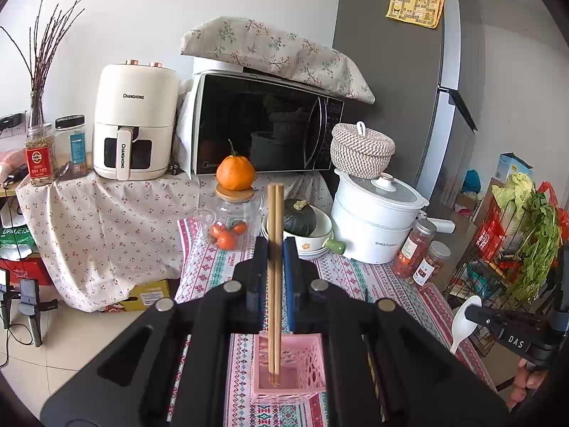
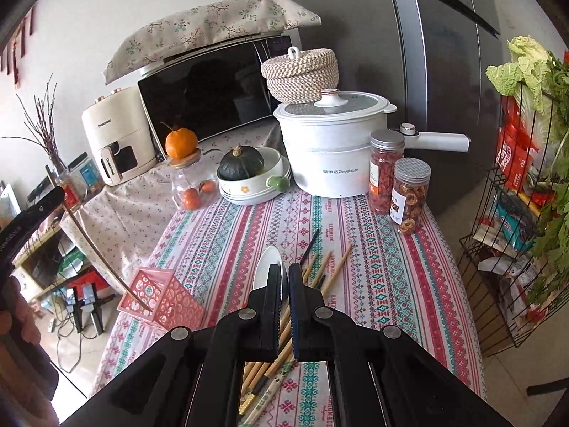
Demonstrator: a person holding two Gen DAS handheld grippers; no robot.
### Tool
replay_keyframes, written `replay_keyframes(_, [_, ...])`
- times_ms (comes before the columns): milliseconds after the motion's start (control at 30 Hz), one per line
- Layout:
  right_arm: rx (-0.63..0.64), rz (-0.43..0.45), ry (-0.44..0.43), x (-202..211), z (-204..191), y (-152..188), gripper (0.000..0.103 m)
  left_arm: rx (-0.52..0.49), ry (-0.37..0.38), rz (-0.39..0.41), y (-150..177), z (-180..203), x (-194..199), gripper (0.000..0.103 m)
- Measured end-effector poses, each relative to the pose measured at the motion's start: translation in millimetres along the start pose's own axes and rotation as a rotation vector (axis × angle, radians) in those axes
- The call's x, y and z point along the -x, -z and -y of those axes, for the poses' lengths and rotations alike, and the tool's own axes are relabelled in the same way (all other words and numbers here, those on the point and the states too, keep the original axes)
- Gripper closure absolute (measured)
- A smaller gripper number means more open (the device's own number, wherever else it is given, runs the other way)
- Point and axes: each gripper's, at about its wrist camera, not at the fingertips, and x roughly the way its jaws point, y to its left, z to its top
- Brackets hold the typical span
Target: Organize utensils
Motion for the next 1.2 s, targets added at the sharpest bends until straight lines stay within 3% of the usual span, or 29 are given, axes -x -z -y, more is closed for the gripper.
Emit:
replay_keyframes(200, [0.020,0.024,0.004,0.5,-7.6,0.1,0.099,-0.006,-0.009,-0.056,5.8,-3.9,-14.5,0.093])
replay_keyframes(267, [0.024,0.029,-0.001,0.2,-11.2,0.1,0.099,0.008,-0.007,-0.081,5.0,-7.3,-17.1,0.088])
replay_keyframes(333, [0.027,0.034,-0.006,-0.2,-15.7,0.5,0.099,0.037,0.003,-0.108,2.9,-12.0,-17.3,0.059])
replay_keyframes(400, [0.033,0.044,-0.009,0.0,-21.4,0.7,0.099,0.076,0.015,-0.117,0.6,-17.4,-12.4,0.044])
replay_keyframes(600, [0.089,0.115,-0.008,6.9,-47.6,-1.7,0.099,0.128,-0.006,-0.217,4.4,-31.5,4.6,0.018])
replay_keyframes(833, [0.107,0.215,-0.033,15.1,-86.7,-12.1,0.099,0.101,-0.014,-0.354,29.3,-49.1,19.4,0.006])
replay_keyframes(1033, [0.124,0.281,-0.046,8.4,-119.7,-20.7,0.099,0.073,-0.049,-0.456,53.4,-73.4,23.0,0.005])
replay_keyframes(1200, [0.185,0.321,0.021,-17.5,-144.3,-14.3,0.099,0.089,-0.059,-0.504,61.3,-86.8,24.9,0.005])
